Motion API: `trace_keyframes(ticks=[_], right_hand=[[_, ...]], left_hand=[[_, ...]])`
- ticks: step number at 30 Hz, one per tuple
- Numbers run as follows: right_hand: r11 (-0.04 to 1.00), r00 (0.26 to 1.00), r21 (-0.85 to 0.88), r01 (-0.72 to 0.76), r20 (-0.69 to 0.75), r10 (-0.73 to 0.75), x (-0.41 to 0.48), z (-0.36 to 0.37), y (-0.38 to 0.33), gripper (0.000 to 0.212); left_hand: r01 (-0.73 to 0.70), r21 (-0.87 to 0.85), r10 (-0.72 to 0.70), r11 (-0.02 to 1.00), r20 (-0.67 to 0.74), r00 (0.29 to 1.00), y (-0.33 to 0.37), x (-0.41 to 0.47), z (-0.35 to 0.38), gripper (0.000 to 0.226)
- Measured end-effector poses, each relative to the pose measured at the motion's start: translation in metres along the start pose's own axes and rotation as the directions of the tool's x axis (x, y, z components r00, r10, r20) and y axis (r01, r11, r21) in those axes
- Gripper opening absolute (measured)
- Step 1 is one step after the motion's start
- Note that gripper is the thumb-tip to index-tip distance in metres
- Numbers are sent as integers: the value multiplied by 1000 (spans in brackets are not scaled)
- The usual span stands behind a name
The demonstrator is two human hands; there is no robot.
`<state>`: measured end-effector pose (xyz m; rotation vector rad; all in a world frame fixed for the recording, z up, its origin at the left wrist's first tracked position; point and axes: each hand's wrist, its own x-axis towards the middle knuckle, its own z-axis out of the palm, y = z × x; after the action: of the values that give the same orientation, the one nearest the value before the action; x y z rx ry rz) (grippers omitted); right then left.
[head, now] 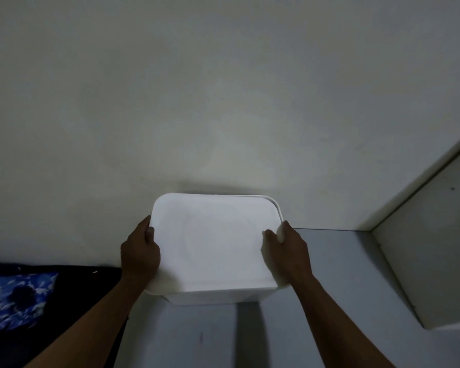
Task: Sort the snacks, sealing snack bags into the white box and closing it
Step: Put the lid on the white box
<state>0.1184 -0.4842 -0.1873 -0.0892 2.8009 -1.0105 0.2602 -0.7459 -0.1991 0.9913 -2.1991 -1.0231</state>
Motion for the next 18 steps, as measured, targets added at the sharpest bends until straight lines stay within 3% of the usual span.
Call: trace_keyframes(ticks=[10, 18], right_hand=[[999, 998, 22, -32, 46, 31, 3, -3, -2, 51], [998, 996, 39, -41, 81, 38, -2, -4, -4, 62]], left_hand=[[9, 5, -9, 1000, -40, 999, 2, 2, 2, 36], [-20, 1, 20, 1000, -112, 993, 7, -2, 0, 36]])
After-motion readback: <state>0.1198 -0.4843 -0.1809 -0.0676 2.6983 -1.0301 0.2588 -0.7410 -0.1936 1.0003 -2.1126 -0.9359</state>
